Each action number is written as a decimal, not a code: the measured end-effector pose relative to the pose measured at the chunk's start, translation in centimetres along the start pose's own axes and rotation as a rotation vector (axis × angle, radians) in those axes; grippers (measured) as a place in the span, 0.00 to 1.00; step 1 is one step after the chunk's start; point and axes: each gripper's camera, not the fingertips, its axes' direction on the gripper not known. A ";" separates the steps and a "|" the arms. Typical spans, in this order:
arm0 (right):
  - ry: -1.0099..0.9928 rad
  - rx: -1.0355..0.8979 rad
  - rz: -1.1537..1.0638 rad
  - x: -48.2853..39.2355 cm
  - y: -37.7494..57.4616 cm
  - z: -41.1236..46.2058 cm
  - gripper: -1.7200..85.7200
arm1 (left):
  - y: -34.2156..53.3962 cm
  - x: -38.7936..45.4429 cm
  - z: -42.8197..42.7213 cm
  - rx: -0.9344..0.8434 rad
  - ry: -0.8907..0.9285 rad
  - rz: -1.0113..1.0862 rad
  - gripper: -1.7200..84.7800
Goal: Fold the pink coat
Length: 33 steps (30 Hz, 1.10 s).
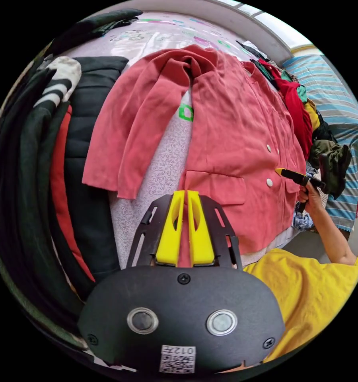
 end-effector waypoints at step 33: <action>0.307 -0.133 -0.574 -14.1 11.8 8.7 0.03 | -4.8 23.2 -7.4 0.081 -0.102 0.304 0.02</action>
